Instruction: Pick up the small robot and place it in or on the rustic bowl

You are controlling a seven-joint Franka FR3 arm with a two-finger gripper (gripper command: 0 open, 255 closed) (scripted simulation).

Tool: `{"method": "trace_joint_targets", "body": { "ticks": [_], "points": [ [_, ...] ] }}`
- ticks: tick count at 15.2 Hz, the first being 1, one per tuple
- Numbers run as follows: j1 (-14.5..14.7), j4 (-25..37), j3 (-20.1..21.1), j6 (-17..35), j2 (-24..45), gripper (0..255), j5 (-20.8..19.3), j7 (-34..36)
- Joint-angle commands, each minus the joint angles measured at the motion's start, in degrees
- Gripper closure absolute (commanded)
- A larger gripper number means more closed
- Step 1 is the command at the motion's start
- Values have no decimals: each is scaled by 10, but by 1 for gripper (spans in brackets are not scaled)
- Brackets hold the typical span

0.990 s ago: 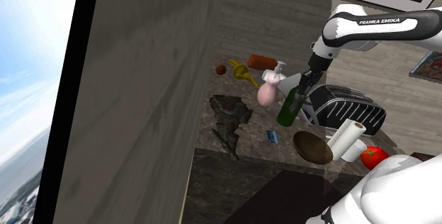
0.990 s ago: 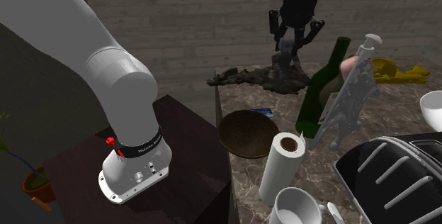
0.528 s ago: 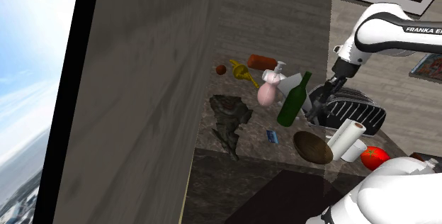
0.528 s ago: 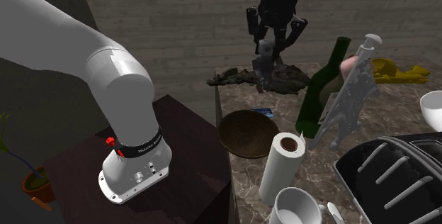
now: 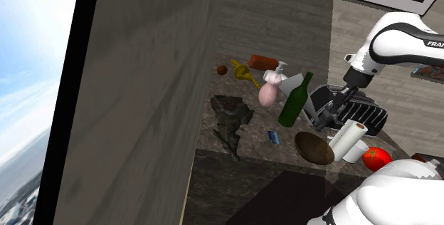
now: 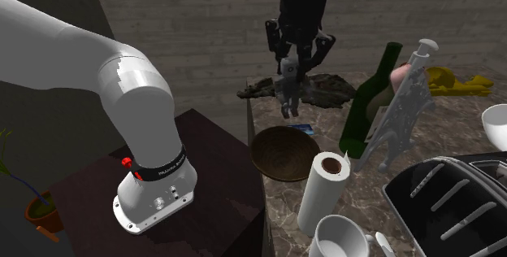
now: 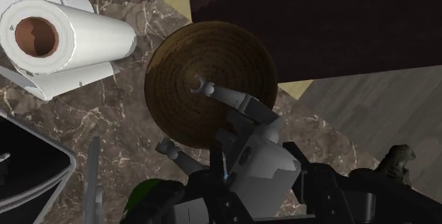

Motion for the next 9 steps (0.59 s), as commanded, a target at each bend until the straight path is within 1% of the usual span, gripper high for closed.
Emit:
{"method": "trace_joint_targets", "body": {
  "ticks": [1, 9],
  "points": [
    [-2, -14, -5, 16, 1, 255, -4, 0],
    [-7, -69, -23, 80, 10, 255, -20, 1]
  ]
}}
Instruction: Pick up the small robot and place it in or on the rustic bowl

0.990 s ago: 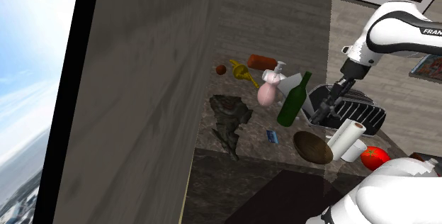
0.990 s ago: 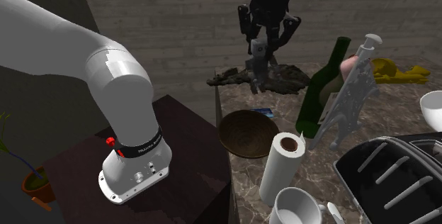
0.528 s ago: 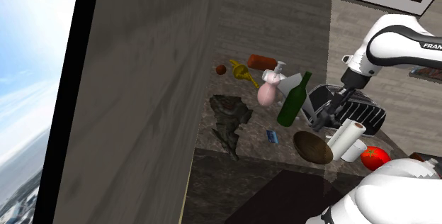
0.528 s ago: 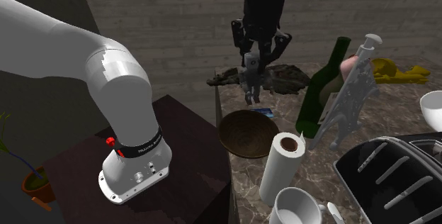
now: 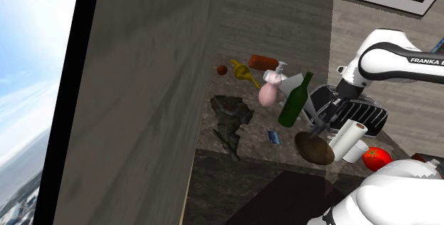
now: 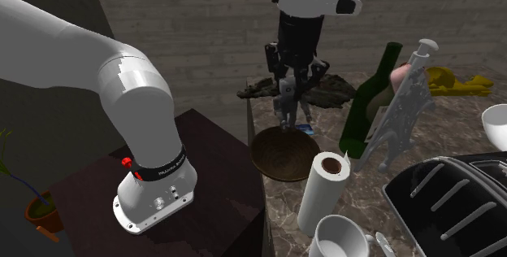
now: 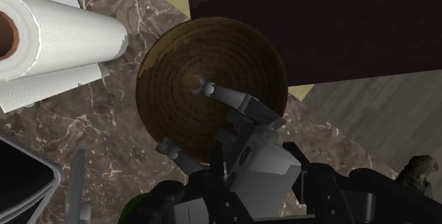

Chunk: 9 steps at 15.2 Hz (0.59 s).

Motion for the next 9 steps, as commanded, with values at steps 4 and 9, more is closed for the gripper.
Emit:
{"method": "trace_joint_targets", "body": {
  "ticks": [4, 9],
  "points": [
    [-4, -32, -14, 42, 10, 255, -12, -1],
    [-6, -51, -22, 71, 19, 255, -19, 0]
  ]
}}
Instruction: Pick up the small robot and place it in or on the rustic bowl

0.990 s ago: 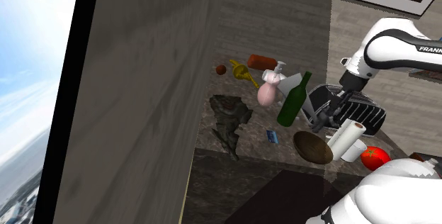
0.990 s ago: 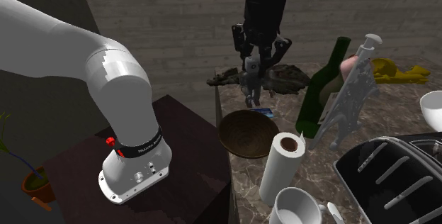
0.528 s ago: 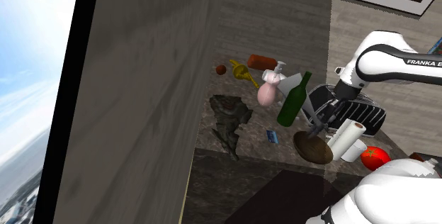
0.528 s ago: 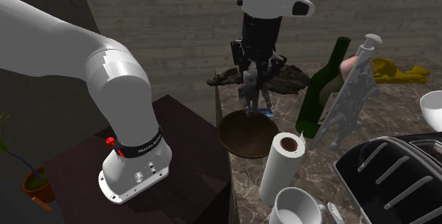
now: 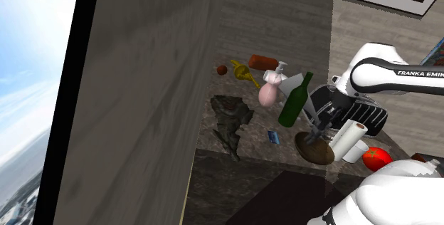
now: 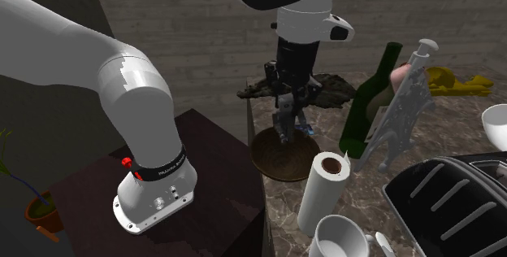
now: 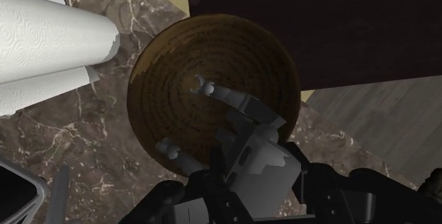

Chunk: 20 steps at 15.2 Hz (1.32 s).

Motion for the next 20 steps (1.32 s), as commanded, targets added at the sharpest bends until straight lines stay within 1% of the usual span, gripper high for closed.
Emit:
{"method": "trace_joint_targets", "body": {
  "ticks": [1, 6, 7, 12, 16, 20],
  "points": [
    [0, -3, -1, 3, 0, 255, -1, 0],
    [0, -3, -1, 3, 0, 255, -1, 0],
    [0, -3, -1, 3, 0, 0, -1, 0],
    [0, -3, -1, 3, 0, 0, -1, 0],
    [6, 59, 22, -77, -19, 0, 19, -2],
    [5, 59, 22, -77, -19, 0, 19, -2]
  ]
}}
